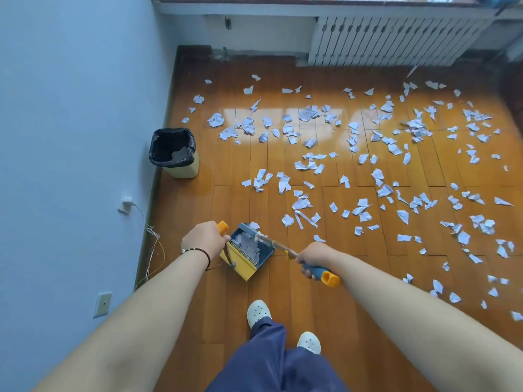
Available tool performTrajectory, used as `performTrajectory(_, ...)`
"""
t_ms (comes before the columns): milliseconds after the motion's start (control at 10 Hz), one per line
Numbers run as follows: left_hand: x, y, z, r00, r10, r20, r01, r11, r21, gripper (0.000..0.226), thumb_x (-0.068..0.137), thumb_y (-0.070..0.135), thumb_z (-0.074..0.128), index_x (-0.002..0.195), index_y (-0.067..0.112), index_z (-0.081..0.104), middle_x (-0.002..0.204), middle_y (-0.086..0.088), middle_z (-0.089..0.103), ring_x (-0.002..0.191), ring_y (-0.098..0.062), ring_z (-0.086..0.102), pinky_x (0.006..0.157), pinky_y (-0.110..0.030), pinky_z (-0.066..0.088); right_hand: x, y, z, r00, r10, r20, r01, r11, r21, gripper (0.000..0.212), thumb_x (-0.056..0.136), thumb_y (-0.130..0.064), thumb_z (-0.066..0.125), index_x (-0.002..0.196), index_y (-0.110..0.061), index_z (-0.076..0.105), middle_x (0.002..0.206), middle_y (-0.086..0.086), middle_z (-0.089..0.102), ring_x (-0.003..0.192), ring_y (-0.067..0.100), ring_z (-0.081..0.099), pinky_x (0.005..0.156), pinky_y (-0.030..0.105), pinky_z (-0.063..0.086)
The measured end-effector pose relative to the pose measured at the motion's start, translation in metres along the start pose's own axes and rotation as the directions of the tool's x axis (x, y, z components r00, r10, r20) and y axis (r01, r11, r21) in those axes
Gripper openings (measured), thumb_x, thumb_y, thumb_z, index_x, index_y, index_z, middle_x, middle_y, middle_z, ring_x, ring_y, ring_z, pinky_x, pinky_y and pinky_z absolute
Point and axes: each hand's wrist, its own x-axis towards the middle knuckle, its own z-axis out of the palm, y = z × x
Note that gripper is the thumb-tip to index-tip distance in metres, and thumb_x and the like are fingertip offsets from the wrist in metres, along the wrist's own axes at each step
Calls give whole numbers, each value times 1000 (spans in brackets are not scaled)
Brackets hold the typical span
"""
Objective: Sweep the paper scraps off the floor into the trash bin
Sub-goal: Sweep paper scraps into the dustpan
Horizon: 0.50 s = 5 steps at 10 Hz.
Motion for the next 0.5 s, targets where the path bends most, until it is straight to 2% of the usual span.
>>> performTrajectory(100, 1, -4, -2, 1000, 4, 13, -3, 1000, -18, 35, 96, 55, 58, 96, 20, 59, 83, 1, 62, 79, -23, 65, 69, -33, 56, -5, -11, -8, 999, -11, -37, 11, 1000, -6, 10, 98, -14, 51, 94, -6, 54, 74, 10, 56, 51, 15, 52, 41, 23, 45)
performTrajectory(200, 1, -8, -3, 1000, 13, 11, -13, 1000, -20, 35, 96, 55, 58, 94, 20, 57, 81, 1, 60, 78, -22, 63, 62, -31, 50, -6, -18, -11, 997, -30, -68, 28, 999, -22, 15, 99, -15, 49, 107, -3, 53, 75, 12, 56, 53, 18, 52, 43, 26, 46)
performTrajectory(300, -1, -15, -1, 1000, 18, 1, -18, 1000, -19, 34, 96, 54, 59, 94, 20, 58, 81, 1, 59, 79, -23, 63, 61, -31, 48, -3, -22, -13, 993, -53, -109, 55, 998, 15, 12, 98, -13, 50, 103, -3, 54, 74, 12, 55, 55, 19, 52, 48, 28, 47)
performTrajectory(400, -3, -21, 1, 1000, 19, -15, -19, 1000, -1, 36, 95, 56, 59, 95, 20, 58, 81, 1, 61, 77, -22, 64, 62, -30, 50, 7, -22, -11, 975, -99, -200, 102, 995, 2, 8, 92, -13, 55, 84, -10, 55, 83, 10, 59, 70, 22, 58, 67, 34, 55)
performTrajectory(500, -7, -21, 5, 999, 34, -13, -34, 999, 12, 36, 96, 57, 57, 94, 21, 57, 83, 1, 63, 76, -21, 64, 64, -31, 55, 29, -22, -13, 969, -93, -229, 104, 994, 35, 3, 91, -14, 55, 89, -11, 53, 88, 8, 56, 76, 22, 55, 68, 31, 51)
